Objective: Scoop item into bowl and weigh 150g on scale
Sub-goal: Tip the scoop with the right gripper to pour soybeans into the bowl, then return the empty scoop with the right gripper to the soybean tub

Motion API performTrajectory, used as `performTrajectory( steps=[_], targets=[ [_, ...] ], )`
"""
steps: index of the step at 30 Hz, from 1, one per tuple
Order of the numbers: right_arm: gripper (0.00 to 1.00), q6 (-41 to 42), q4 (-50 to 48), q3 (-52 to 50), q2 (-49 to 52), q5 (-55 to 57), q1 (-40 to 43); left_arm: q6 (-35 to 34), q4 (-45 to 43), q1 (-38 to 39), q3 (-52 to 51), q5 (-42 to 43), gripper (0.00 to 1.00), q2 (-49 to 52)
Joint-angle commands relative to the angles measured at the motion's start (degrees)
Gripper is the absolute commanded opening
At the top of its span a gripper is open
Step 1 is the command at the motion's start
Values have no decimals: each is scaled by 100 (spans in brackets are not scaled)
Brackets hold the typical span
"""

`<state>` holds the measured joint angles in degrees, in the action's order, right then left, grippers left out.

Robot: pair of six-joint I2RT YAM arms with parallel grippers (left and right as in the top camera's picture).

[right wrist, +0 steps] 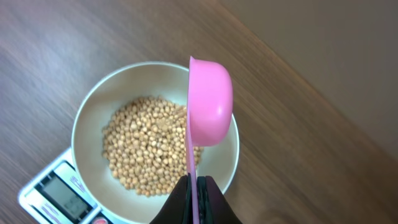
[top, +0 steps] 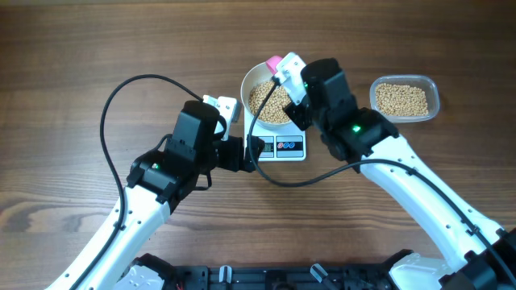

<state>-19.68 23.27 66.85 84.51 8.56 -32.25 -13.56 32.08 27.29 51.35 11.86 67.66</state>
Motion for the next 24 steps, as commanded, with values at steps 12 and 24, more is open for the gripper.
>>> performTrajectory(
  steps=[12,24],
  targets=[
    [4,1606,-52,33,-483,-890,496,116,-15,31,-2,-57,100,-48],
    [4,2094,1086,33,-946,-3506,4485,116,-15,31,-2,-57,100,-48]
  ],
)
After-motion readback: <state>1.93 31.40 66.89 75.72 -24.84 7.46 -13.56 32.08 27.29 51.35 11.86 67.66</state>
